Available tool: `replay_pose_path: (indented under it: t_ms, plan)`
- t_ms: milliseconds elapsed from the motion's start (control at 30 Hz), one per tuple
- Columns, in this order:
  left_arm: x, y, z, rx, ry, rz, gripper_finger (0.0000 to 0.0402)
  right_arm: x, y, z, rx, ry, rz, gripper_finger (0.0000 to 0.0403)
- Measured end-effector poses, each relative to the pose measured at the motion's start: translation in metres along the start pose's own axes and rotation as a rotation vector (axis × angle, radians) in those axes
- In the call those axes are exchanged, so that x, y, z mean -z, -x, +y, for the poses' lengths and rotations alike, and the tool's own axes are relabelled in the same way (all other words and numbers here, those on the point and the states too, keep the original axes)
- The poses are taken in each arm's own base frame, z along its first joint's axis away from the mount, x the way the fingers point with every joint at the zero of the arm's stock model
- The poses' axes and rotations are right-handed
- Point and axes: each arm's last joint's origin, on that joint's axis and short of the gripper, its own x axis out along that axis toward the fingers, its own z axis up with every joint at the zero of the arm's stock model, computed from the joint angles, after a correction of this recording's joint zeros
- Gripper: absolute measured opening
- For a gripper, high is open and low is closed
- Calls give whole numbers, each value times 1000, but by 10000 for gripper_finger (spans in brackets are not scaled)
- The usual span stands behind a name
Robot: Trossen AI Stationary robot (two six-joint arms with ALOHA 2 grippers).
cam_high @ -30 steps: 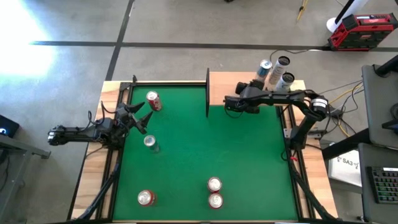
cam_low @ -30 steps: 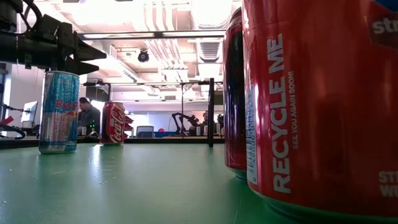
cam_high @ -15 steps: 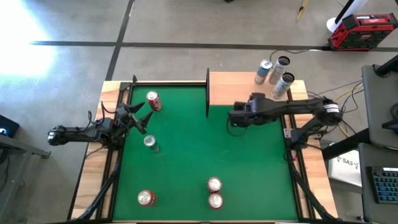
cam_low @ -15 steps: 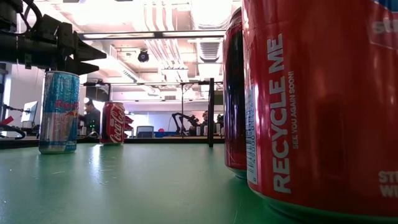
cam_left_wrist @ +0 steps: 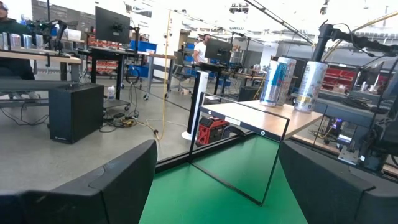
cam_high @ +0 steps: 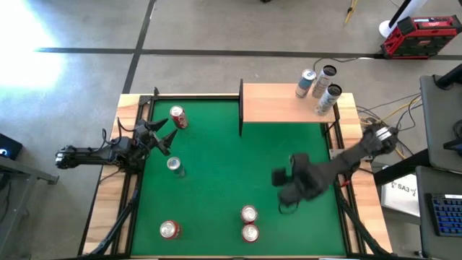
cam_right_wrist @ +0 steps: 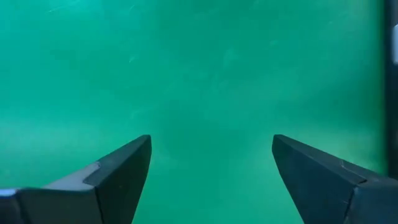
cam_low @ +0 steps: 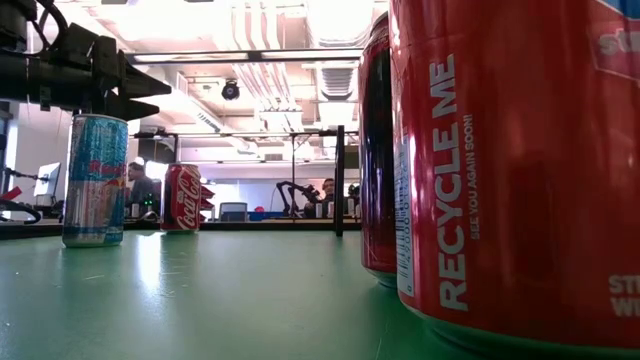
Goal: Place canned beverage on shelf
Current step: Put the bottom red white soda can on the shelf
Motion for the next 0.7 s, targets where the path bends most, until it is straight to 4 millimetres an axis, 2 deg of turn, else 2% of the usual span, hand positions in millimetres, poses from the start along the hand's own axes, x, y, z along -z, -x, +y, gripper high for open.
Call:
replay_pose_path:
  t_ms: [133, 267, 467, 700]
  plan:
    - [0, 0, 0, 0, 0, 0, 324, 41, 14, 6, -72, -12, -63, 325]
    - [0, 0, 0, 0, 0, 0, 324, 71, 20, 17, -128, -4, -144, 325]
    - [0, 0, 0, 0, 0, 0, 324, 102, 23, 45, -222, 59, -185, 325]
    - [0, 0, 0, 0, 0, 0, 324, 132, 33, 81, -283, 166, -94, 325]
